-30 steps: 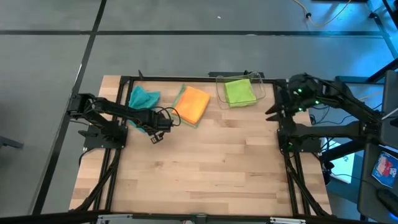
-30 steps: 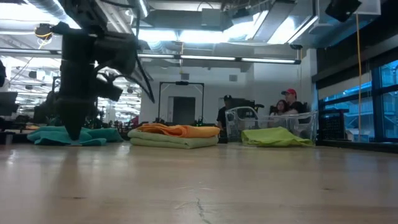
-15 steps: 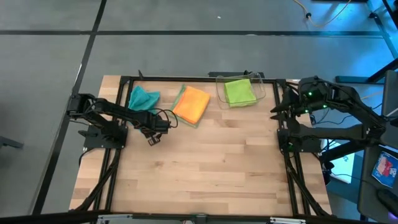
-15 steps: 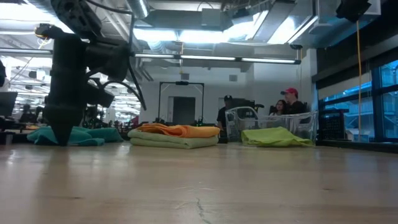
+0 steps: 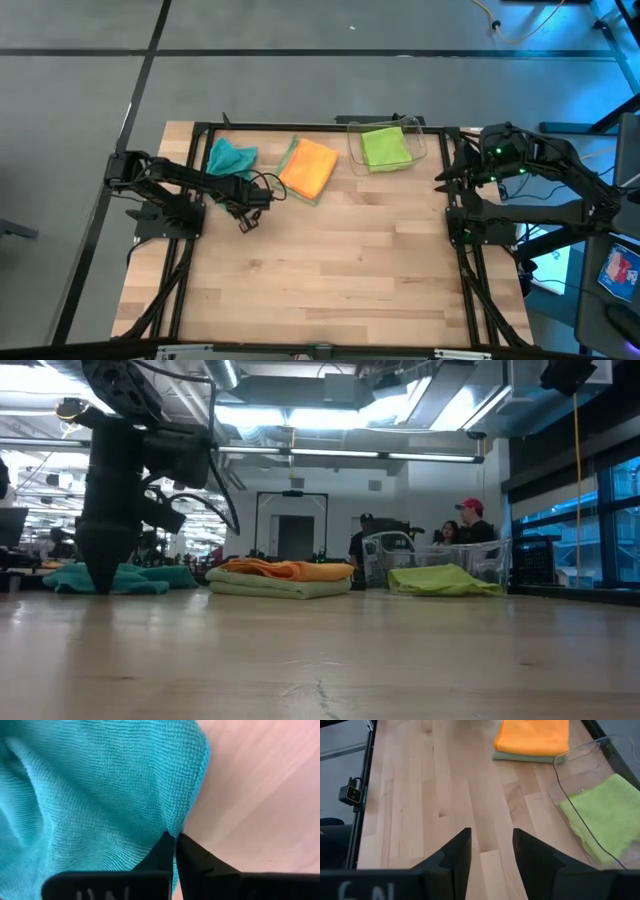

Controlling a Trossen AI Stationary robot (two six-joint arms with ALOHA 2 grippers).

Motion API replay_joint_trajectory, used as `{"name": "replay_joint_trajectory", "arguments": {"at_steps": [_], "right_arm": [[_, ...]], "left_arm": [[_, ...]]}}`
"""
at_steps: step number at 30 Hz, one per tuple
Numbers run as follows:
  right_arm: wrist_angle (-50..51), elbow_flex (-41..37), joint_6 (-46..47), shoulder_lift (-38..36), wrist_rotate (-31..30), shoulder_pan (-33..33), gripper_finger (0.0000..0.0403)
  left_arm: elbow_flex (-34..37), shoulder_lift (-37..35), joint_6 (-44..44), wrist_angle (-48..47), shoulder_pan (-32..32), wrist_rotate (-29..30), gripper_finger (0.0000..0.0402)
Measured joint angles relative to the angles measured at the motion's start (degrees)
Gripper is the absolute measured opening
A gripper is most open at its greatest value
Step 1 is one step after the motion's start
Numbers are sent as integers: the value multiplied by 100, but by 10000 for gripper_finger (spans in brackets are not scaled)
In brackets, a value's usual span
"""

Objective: Fold microfiber towels
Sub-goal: Fold the blue microfiber towel

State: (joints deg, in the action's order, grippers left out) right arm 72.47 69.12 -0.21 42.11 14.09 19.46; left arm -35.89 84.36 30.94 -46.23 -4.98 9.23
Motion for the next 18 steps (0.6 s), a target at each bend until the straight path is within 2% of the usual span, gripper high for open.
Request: {"name": "replay_joint_trajectory", "arguments": {"at_steps": [2, 5, 8, 11, 15, 18], "right_arm": [[0, 0, -2, 0, 2, 0, 147], [0, 0, -2, 0, 2, 0, 147], [0, 0, -2, 0, 2, 1, 147], [0, 0, -2, 0, 2, 2, 147], [-7, 0, -2, 0, 4, 2, 147], [-20, 0, -2, 0, 77, 2, 147]], "left_arm": [[-144, 24, 126, 90, 121, -113, 2], [-532, 67, 399, 804, 416, -935, 1], [-844, 64, 640, 1324, 816, -1361, 0], [-1229, 167, 1093, 2264, 1342, -1337, 0], [-1724, 495, 1385, 3209, 1927, -687, 0], [-2266, 963, 1391, 3461, 2187, -280, 0]]}}
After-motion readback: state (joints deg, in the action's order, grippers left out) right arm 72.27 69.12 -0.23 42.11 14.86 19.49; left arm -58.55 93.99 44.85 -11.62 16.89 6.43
